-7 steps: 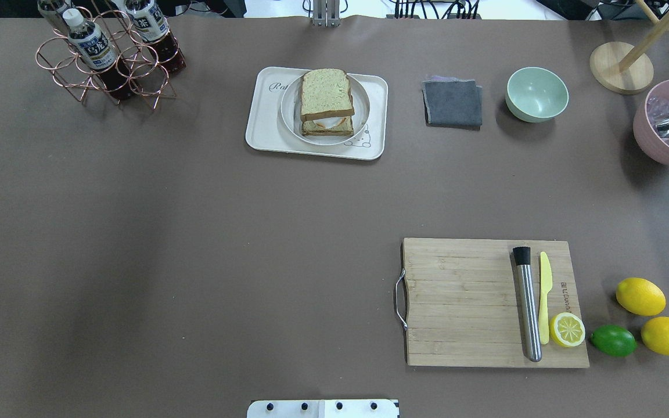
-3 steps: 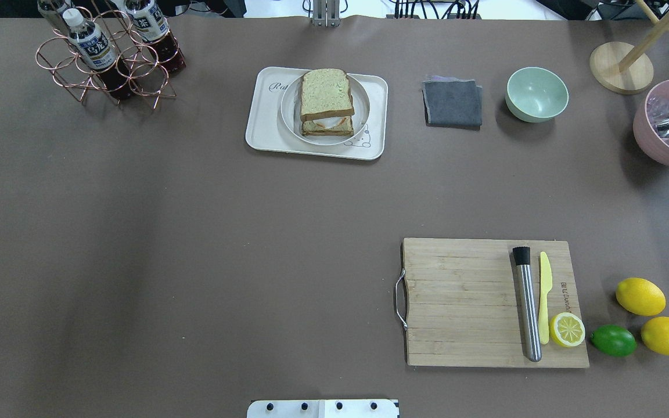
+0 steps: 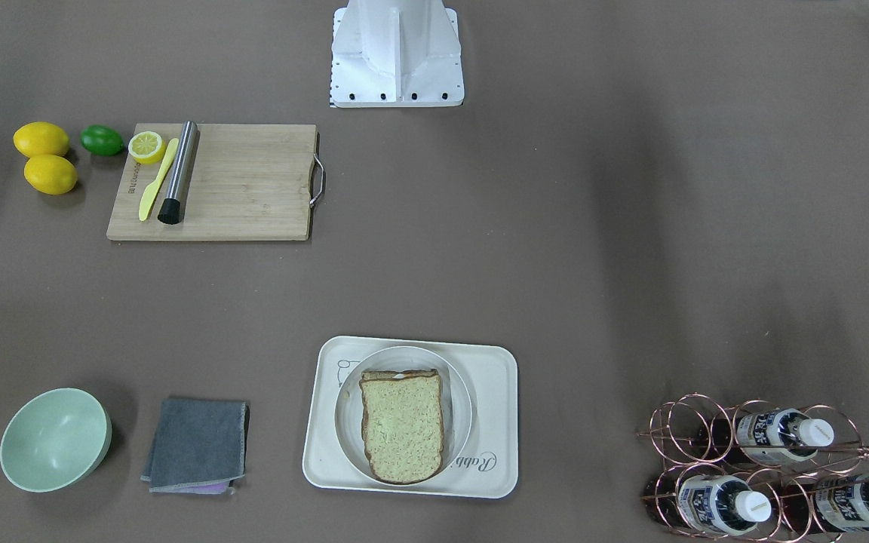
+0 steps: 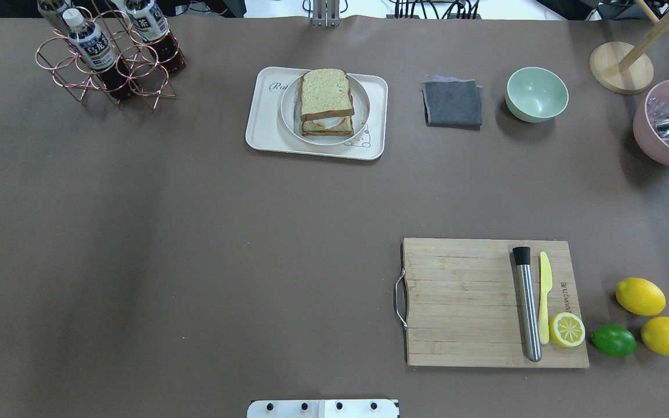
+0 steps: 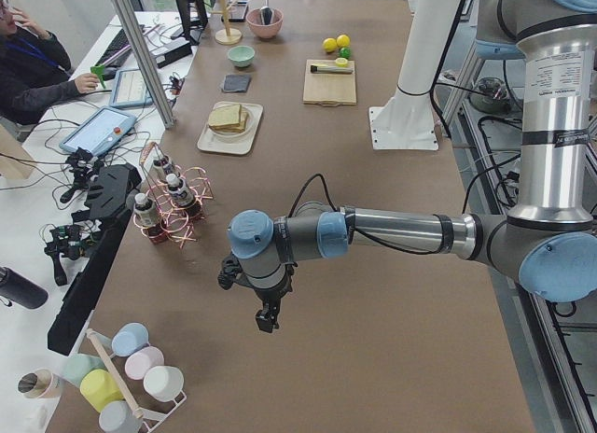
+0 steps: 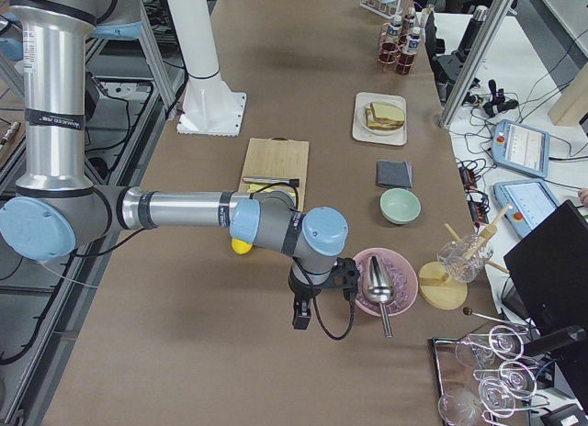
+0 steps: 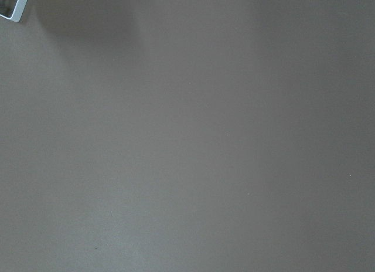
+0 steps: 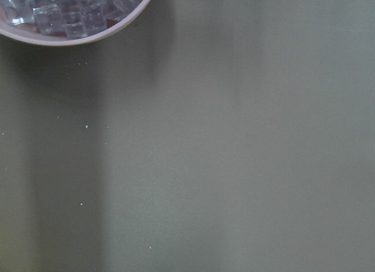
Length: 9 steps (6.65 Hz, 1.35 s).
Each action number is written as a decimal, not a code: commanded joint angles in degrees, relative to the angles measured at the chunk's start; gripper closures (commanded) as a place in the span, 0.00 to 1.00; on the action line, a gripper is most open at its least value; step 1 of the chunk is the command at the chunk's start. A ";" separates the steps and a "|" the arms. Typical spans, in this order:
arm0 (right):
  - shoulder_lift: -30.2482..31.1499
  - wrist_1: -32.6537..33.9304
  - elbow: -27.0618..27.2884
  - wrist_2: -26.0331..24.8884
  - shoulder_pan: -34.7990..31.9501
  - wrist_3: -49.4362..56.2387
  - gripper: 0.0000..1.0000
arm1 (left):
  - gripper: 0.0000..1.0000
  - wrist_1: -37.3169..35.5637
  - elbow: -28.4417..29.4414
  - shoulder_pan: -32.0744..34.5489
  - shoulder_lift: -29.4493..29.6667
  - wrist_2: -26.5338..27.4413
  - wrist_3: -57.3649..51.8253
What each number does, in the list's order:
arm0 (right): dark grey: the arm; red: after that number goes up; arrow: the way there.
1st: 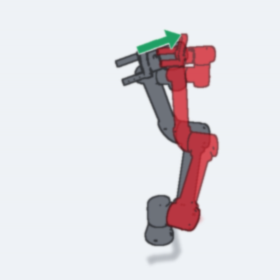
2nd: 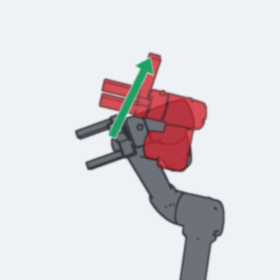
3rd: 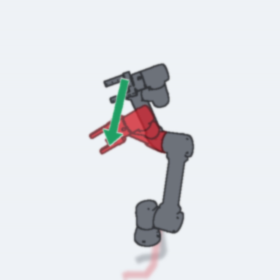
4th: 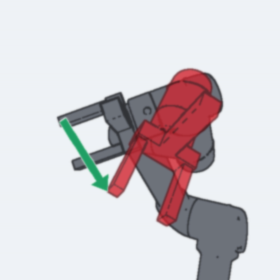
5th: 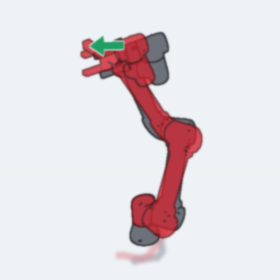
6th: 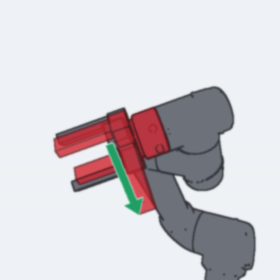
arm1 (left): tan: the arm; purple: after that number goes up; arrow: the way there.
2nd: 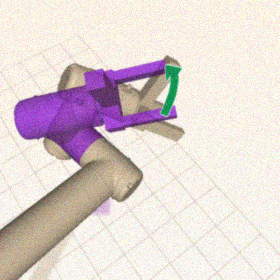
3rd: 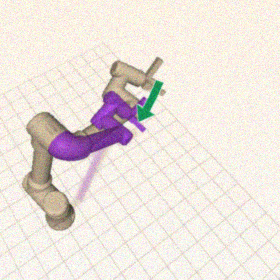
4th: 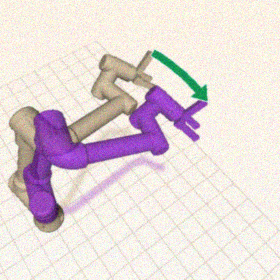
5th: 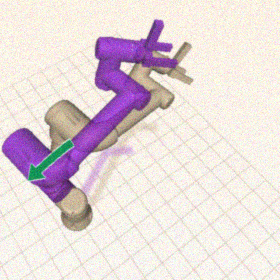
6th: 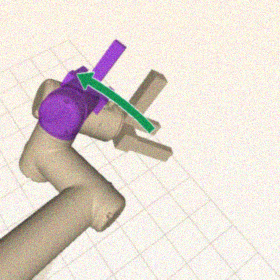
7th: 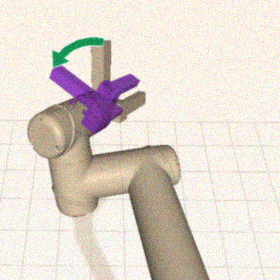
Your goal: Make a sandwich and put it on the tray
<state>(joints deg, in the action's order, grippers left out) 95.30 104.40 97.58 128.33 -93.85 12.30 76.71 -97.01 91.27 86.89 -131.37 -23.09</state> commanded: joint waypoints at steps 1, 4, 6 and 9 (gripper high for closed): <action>0.32 -3.92 -2.29 0.69 -0.02 0.01 0.00 | 0.01 0.11 0.85 -0.04 -0.06 -0.20 -0.02; 0.32 -9.48 -5.91 2.00 0.07 0.01 0.00 | 0.01 0.20 0.94 -0.04 -0.06 -0.20 -0.02; 0.32 -9.48 -5.91 4.46 0.07 0.01 0.00 | 0.01 0.29 0.94 -0.04 0.03 -0.20 -0.02; 0.32 -9.48 -5.91 4.56 0.07 0.01 0.00 | 0.01 0.29 1.03 -0.04 -0.06 -0.20 -0.02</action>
<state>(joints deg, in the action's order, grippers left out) 95.63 94.93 91.67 132.78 -93.78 12.30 76.99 -96.01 91.23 86.85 -131.57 -23.11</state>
